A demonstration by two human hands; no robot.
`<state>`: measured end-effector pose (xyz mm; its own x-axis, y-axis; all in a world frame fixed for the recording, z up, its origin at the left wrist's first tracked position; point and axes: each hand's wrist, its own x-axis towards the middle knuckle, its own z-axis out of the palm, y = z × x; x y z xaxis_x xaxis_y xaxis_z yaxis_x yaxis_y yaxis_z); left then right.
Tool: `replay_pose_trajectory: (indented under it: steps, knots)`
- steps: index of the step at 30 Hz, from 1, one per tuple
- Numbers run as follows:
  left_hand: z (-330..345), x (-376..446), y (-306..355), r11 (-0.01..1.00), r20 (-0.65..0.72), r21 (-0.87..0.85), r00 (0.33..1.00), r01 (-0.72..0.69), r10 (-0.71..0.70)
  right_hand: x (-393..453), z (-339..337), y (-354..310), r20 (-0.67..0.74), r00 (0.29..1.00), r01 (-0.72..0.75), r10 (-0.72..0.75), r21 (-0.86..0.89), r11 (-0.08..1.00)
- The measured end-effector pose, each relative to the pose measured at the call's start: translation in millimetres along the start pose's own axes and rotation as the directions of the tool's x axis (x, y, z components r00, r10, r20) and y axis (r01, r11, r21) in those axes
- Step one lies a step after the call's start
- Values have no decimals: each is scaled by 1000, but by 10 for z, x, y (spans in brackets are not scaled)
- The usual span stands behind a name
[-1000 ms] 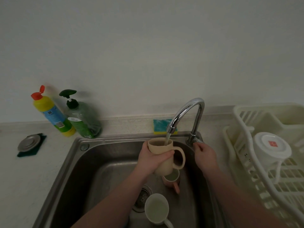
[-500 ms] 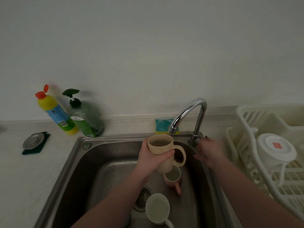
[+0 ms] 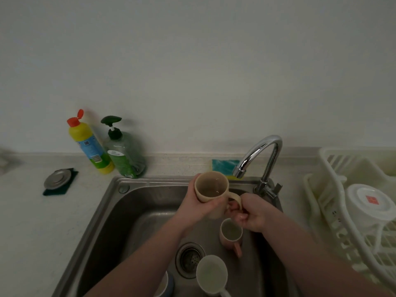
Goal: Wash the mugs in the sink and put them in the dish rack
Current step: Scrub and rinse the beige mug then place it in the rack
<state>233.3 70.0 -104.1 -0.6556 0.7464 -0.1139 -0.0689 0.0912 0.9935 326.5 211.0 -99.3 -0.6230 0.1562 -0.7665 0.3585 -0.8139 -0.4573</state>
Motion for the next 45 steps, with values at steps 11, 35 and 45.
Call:
replay_pose_trajectory:
  steps: [11,35,45]
  knots:
    - [-283,-63,131,826,43,-276,865,491,-500,31,149,46,-80,983,136,-164,-274,952]
    - [-569,-133,88,830,25,-265,865,490,-502,-10,396,233,-55,860,345,-507,-671,657]
    - [-735,-155,81,905,61,-252,939,343,-339,-177,511,185,74,898,360,-433,-689,629]
